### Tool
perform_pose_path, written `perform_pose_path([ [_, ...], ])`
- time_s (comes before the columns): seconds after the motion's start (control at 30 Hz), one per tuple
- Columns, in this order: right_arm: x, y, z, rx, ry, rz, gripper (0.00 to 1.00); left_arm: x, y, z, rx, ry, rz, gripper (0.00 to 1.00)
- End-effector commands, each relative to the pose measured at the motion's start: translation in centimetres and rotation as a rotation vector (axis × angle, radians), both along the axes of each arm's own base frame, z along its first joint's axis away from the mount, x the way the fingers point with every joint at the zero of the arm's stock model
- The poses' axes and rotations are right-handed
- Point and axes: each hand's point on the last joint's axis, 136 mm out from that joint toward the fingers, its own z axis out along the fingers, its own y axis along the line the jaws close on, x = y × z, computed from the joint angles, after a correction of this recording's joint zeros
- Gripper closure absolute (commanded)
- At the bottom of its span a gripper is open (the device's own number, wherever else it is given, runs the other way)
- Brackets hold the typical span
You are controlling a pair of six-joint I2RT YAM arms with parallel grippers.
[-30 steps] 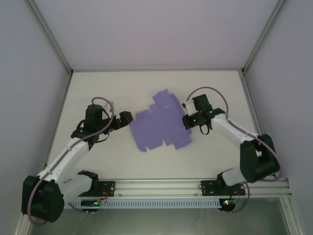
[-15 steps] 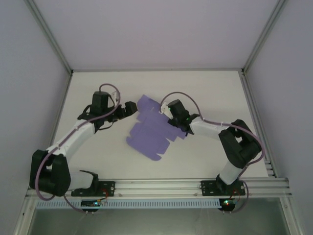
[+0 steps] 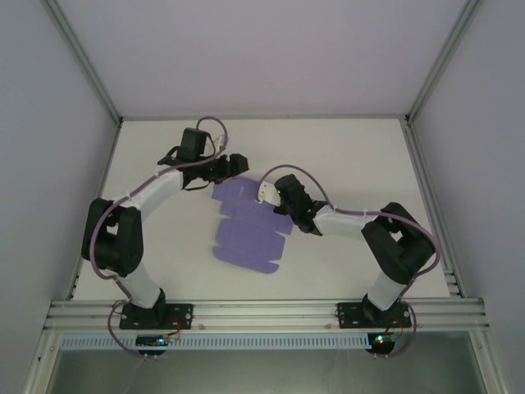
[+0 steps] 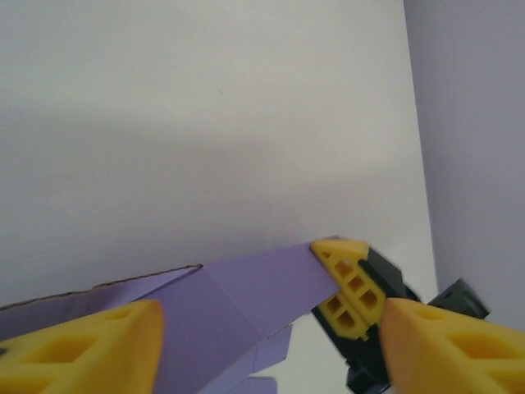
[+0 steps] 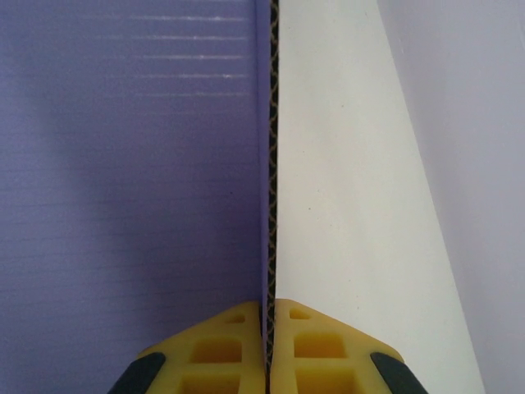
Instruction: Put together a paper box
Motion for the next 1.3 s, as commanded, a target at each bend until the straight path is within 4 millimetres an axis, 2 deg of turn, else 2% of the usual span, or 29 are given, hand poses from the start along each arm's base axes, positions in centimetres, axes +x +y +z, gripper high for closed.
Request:
perform_pose_path([
  [0.0,0.2,0.7,0.2,0.012,-0.034,0.027,0.95,-1.1,-1.5,-0.4,-0.003,0.040,-0.073,0.39],
  [0.07,0.4,0.8,0.6,0.032,-0.050,0.016,0.95,-1.8,-1.9,-1.2,0.005,0.064,-0.091,0.48],
  [0.23,1.0,1.2,1.6,0.074,-0.076,-0.006,0.96,-3.1,-2.5,-1.7,-0.021,0.094,-0.086,0.51],
  [0.37,0.6,2.2,1.7,0.102,-0.090,0.019,0.96,-2.6,-3.4,-1.2,-0.087,0.072,-0.068,0.57],
  [0.47,0.4,2.6,1.6,0.100,-0.102,0.029,0.97,-1.9,-3.8,-1.2,-0.113,0.076,-0.044,0.70],
  [0.6,-0.1,2.6,1.4,0.084,-0.103,0.036,0.97,-2.0,-3.7,-0.9,-0.108,0.056,-0.038,0.71],
  [0.7,-0.3,2.0,1.2,0.076,-0.086,0.024,0.97,-2.6,-2.9,-0.5,-0.076,0.034,-0.029,0.64],
  [0.87,0.2,0.6,1.9,0.077,-0.085,-0.017,0.97,-4.7,0.3,-0.4,0.048,0.001,0.018,0.40],
  [1.03,0.6,-0.9,2.2,0.061,-0.074,-0.051,0.96,-6.6,6.7,-0.7,0.196,-0.050,0.172,0.00],
  [1.17,0.9,-1.6,2.4,0.068,-0.076,-0.076,0.96,-7.7,13.0,-3.4,0.325,0.012,0.356,0.00],
  [1.27,0.8,-1.4,2.7,0.088,-0.067,-0.069,0.96,-8.3,15.4,-5.4,0.361,0.068,0.420,0.00],
])
